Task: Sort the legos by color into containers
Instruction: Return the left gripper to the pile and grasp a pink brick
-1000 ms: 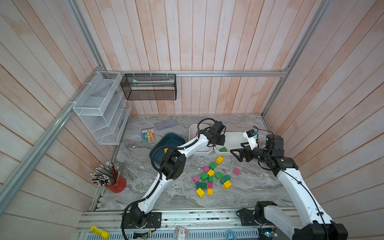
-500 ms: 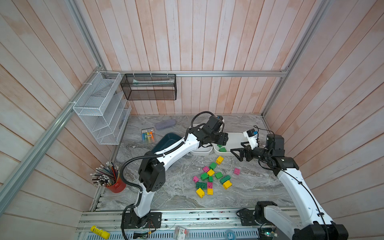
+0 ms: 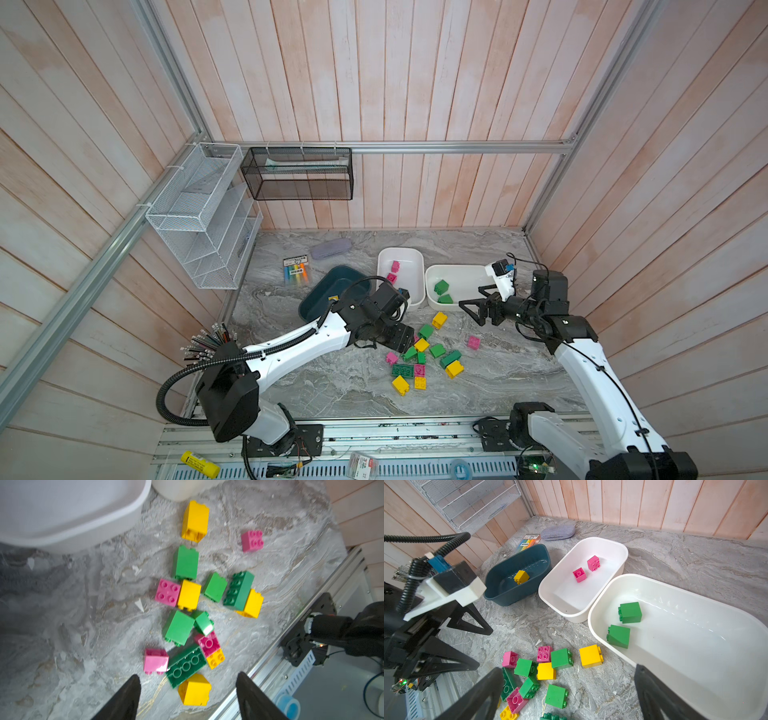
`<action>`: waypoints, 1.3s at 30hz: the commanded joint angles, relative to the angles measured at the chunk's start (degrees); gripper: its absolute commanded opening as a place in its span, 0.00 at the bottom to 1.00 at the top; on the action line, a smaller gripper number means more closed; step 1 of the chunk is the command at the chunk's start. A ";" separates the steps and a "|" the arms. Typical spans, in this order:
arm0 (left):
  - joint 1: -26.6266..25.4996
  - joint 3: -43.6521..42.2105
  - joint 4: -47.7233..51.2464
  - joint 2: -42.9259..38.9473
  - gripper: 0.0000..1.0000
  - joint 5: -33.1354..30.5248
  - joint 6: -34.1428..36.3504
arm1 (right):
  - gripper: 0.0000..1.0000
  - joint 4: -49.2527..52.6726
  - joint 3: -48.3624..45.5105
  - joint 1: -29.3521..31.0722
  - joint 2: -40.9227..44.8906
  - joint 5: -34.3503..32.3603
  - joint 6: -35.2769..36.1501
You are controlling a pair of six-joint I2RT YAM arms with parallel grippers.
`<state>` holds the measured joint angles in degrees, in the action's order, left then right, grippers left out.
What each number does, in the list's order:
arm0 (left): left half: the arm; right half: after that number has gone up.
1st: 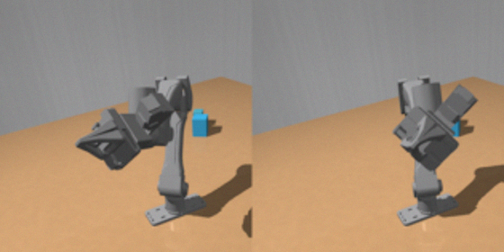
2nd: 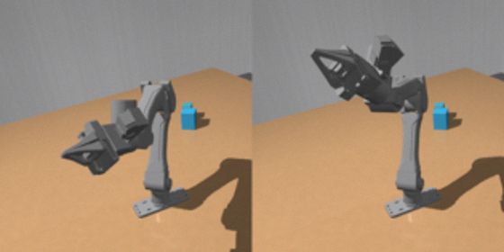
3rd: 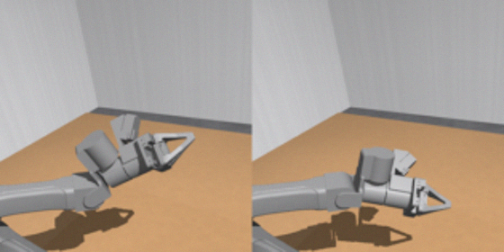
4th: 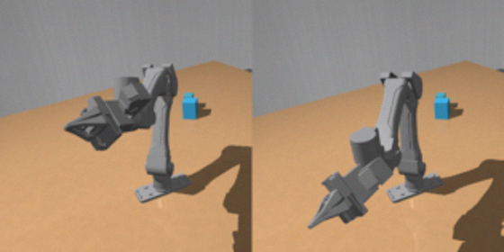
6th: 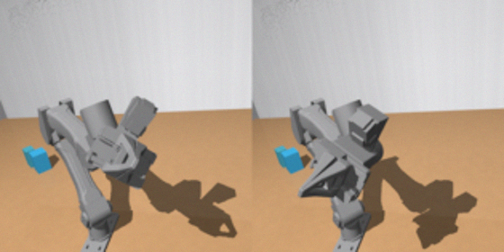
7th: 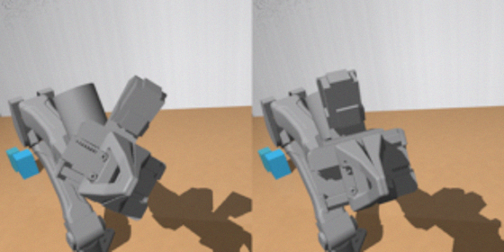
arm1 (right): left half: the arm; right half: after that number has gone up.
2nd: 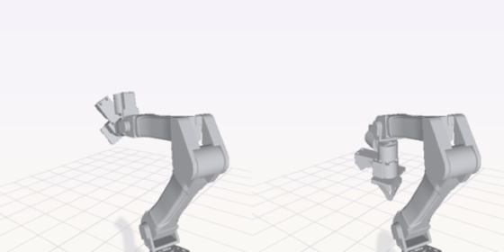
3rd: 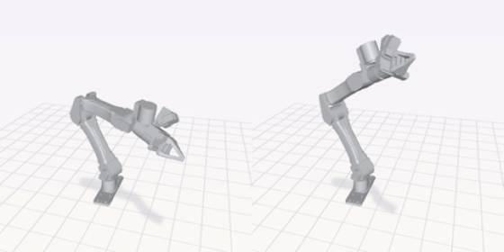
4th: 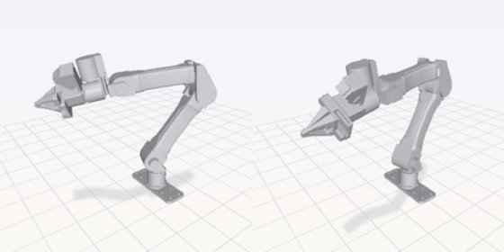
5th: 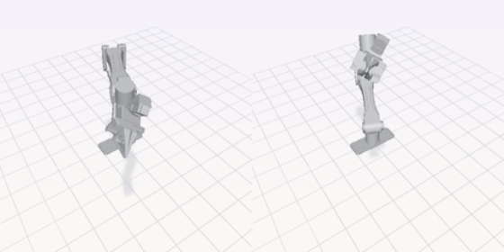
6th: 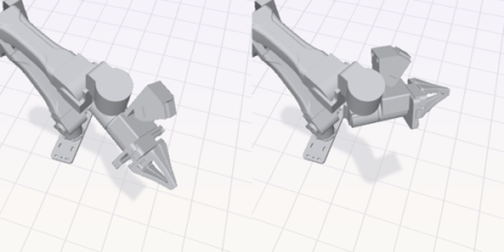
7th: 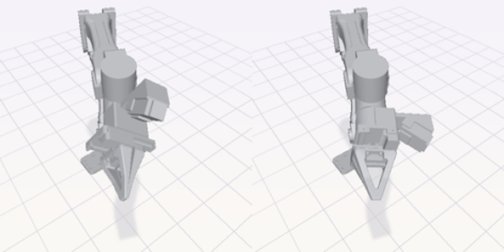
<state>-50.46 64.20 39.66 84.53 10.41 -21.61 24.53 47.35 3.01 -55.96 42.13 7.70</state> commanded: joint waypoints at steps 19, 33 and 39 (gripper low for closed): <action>0.28 -5.61 -5.25 8.58 0.72 -5.17 -4.94 | 0.98 0.60 -2.35 3.67 0.28 -1.08 -0.56; -3.77 -2.61 -2.28 13.77 0.65 -13.92 -41.66 | 0.98 -0.12 -2.79 3.69 -0.02 -0.80 -0.35; -6.05 -3.55 -2.73 15.44 0.57 -13.53 -43.86 | 0.98 -0.37 -3.14 3.65 0.11 -0.83 -0.24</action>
<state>-55.96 60.69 37.17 99.42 -2.00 -61.56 24.38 44.88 6.35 -56.14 41.43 7.49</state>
